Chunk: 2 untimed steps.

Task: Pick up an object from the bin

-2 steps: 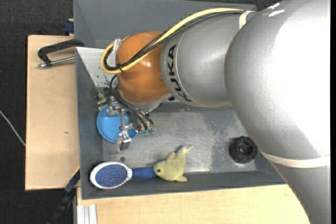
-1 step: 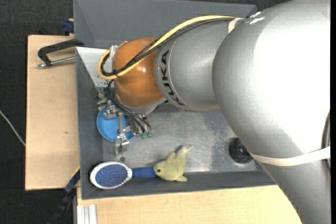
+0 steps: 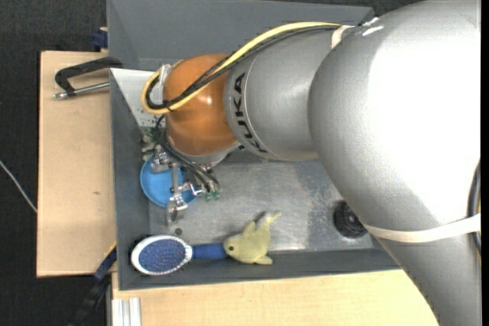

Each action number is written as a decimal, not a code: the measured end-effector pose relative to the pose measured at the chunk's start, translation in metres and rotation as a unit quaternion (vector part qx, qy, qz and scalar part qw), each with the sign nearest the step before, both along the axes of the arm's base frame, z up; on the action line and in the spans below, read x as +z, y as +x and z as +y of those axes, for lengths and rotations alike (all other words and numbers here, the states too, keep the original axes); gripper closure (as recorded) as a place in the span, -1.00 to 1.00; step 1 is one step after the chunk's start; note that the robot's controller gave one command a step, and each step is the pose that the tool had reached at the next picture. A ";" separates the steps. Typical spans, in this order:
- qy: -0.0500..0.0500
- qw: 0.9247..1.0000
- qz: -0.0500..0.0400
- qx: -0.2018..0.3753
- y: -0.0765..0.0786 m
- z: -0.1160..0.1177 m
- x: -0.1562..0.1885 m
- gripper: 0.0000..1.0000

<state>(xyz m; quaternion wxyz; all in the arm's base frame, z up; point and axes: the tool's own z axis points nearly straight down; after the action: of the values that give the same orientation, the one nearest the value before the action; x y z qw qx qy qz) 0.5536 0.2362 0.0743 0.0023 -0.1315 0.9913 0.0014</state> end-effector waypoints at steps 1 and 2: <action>-0.001 1.000 0.003 -0.001 0.000 -0.001 0.003 1.00; -0.001 1.000 0.001 -0.001 0.001 -0.001 0.027 1.00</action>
Offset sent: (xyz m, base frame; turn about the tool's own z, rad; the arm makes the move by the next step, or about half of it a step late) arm 0.0000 0.0000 0.0000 0.0000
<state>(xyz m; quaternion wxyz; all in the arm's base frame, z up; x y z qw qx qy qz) 0.5551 0.2357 0.1013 0.0013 -0.1301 0.9915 0.0005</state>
